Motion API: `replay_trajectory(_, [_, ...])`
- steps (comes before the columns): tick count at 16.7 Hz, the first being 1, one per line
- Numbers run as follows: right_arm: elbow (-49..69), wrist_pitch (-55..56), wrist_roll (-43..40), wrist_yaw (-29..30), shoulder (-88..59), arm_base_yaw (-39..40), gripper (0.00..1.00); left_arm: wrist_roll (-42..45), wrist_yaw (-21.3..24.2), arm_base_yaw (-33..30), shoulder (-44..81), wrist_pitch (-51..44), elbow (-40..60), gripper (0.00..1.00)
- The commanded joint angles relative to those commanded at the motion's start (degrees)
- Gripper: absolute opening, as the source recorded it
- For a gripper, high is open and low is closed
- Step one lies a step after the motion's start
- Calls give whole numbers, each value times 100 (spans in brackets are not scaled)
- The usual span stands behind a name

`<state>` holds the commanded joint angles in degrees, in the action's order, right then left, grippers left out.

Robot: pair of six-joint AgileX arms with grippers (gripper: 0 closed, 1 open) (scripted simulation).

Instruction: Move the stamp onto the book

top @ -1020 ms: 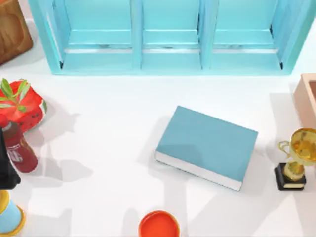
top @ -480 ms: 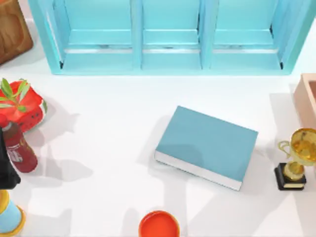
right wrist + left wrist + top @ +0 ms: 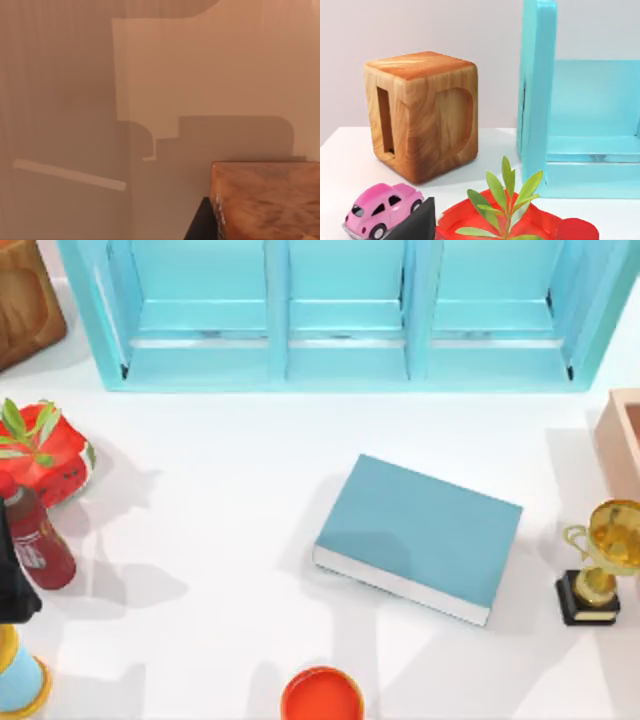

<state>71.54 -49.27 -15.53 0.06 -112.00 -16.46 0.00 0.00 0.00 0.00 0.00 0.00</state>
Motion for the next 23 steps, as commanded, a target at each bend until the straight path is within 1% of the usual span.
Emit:
replay_trajectory(5, [11, -15, 16, 0, -1, -6, 0, 0, 0, 0, 0, 0, 0, 100])
replay_trajectory(9, [423, -533, 367, 68, 180, 180, 0, 0, 0, 0, 0, 0, 0, 100])
replay_trajectory(13, [1165, -1455, 1046, 107, 459, 766, 0, 0, 0, 0, 0, 0, 0, 100])
replay_trajectory(18, [2022, -2632, 1955, 55, 684, 1816, 0, 0, 0, 0, 0, 0, 0, 100])
replay_trajectory(21, [2361, -3101, 2340, 15, 753, 2309, 0, 0, 0, 0, 0, 0, 0, 100])
replay_trajectory(23, [2454, -3235, 2460, 3, 776, 2455, 0, 0, 0, 0, 0, 0, 0, 100])
